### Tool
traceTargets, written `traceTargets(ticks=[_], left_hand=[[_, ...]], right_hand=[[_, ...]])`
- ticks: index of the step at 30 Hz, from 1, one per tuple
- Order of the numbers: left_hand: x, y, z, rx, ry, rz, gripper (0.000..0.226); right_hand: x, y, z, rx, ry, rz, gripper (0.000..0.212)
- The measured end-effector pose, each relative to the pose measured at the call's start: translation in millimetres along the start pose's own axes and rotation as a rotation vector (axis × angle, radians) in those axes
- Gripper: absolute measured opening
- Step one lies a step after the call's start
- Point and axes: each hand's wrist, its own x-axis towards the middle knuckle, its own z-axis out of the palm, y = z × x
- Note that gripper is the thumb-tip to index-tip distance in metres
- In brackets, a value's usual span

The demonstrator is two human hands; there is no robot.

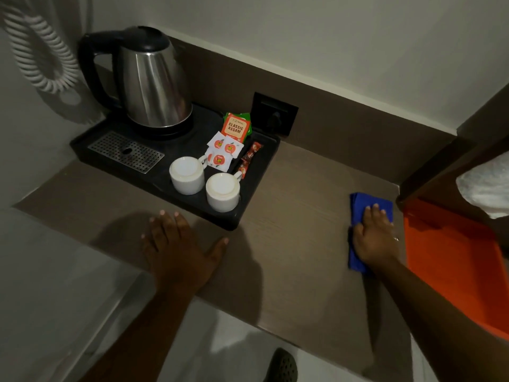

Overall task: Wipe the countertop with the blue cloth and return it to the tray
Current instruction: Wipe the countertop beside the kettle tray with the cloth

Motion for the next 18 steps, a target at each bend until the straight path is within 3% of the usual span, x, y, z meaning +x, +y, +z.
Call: traceTargets(ticks=[2,4,8,13,15,18], left_hand=[[1.6,0.7,2.3,0.012,0.01,-0.01,0.12],[3.0,1.3,4.9,0.024,0.027,-0.006,0.12],[-1.5,3.5,0.3,0.019,0.044,0.016,0.119],[-1.3,6.5,-10.9,0.022,0.013,0.002,0.12],[-2.6,6.4,-11.8,0.035,-0.01,-0.014,0.121],[-2.3,4.8,-8.2,0.014,0.006,-0.013,0.119]], right_hand=[[34.6,-40.8,-2.5,-0.01,0.007,0.159,0.064],[54.6,-85.2,0.6,0.011,-0.011,0.188,0.066],[40.6,-148.5,17.7,0.019,0.008,-0.115,0.063],[6.1,-93.9,20.7,-0.024,-0.113,-0.565,0.067],[14.3,-57.2,13.3,0.0,-0.127,-0.549,0.065],[50.3,-33.2,5.5,0.011,-0.04,-0.299,0.059]])
